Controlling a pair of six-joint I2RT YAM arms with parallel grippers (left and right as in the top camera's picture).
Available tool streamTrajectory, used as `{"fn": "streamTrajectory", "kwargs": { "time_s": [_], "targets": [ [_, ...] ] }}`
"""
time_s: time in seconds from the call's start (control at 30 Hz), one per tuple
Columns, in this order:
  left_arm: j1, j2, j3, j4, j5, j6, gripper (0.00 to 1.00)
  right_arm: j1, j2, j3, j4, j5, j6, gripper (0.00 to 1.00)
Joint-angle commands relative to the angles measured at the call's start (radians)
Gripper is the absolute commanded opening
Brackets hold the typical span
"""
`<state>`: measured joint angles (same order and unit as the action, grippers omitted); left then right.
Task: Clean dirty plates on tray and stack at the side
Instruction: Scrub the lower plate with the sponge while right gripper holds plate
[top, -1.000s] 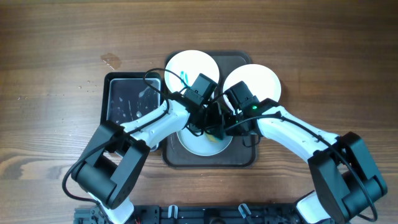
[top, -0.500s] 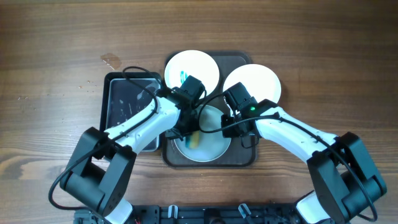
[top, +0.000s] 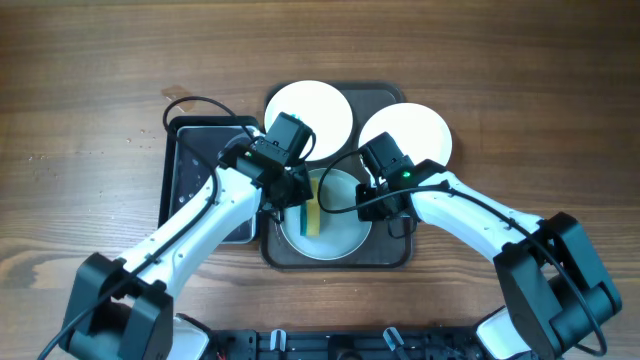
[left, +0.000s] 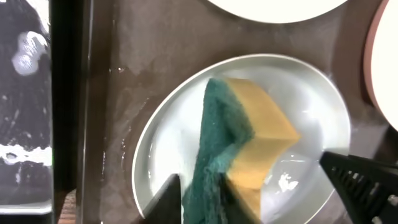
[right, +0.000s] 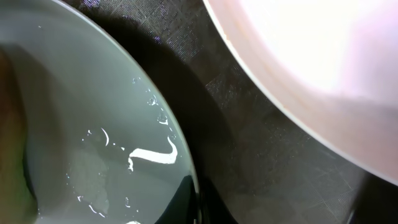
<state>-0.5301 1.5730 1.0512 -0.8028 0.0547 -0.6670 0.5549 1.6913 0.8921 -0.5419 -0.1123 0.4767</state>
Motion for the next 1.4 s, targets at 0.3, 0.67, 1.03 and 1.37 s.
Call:
{"fn": "streamTrajectory", "kwargs": {
  "time_s": [0.3,0.67,1.03,1.37],
  "targets": [
    [-0.087,0.126,-0.006,0.097,0.208,0.039,0.04,-0.005,0.013,0.005,-0.002,0.039,-0.003,0.04],
    [-0.115,0.099,-0.006,0.108,0.133,0.087,0.54,-0.005,0.013,0.005,0.002,0.039,-0.003,0.04],
    [-0.144,0.202,-0.055,0.197,0.086,0.084,0.04,-0.005,0.013,0.005,0.003,0.039,-0.003,0.04],
    [-0.077,0.088,0.003,-0.005,-0.1,0.046,0.04,-0.005,0.013,0.005,0.003,0.039,-0.003,0.04]
  ]
}}
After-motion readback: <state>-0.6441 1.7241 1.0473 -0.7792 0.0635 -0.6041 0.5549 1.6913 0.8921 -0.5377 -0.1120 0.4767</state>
